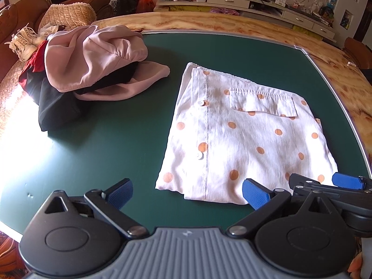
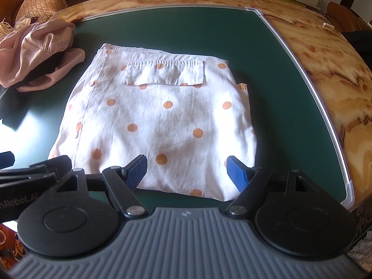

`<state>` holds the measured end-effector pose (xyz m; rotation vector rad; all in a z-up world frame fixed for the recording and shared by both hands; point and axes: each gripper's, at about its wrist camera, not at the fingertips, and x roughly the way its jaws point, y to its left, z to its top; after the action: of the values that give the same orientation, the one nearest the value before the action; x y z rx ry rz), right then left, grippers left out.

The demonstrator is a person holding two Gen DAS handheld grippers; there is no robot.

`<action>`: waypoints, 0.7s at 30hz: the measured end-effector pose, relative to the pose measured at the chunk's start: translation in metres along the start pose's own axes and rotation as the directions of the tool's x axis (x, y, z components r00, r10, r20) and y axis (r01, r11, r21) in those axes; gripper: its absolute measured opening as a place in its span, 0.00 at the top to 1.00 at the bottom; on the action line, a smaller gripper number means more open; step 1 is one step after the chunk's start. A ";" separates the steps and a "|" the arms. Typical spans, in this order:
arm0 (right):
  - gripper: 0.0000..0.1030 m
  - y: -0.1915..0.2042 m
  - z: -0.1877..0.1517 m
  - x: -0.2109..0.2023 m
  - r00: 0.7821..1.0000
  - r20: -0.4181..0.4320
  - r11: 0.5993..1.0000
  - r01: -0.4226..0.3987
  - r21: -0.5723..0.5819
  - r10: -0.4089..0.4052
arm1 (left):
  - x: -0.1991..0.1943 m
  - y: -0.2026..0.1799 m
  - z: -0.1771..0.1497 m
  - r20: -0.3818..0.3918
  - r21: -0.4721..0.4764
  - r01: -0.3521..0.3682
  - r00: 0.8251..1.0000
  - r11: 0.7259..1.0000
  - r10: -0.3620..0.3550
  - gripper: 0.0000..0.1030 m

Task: Fold clothes
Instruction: 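Pull both grippers back from the folded shirt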

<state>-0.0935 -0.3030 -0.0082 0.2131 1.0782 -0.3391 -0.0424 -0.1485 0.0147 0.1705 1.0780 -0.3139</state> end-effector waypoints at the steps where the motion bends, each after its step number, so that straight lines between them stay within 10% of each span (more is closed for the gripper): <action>1: 0.19 0.000 -0.002 0.000 1.000 0.000 1.000 -0.002 0.000 0.002 | 0.000 0.000 -0.002 0.000 0.000 0.000 1.000 1.000 0.000 0.00; 21: 0.19 0.004 -0.041 -0.011 0.999 0.034 1.000 -0.007 0.007 0.007 | -0.009 0.008 -0.042 0.023 0.009 0.016 1.000 1.000 -0.016 0.00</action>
<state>-0.1304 -0.2843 -0.0167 0.2171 1.0425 -0.3392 -0.0788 -0.1271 0.0031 0.1657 1.0562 -0.3342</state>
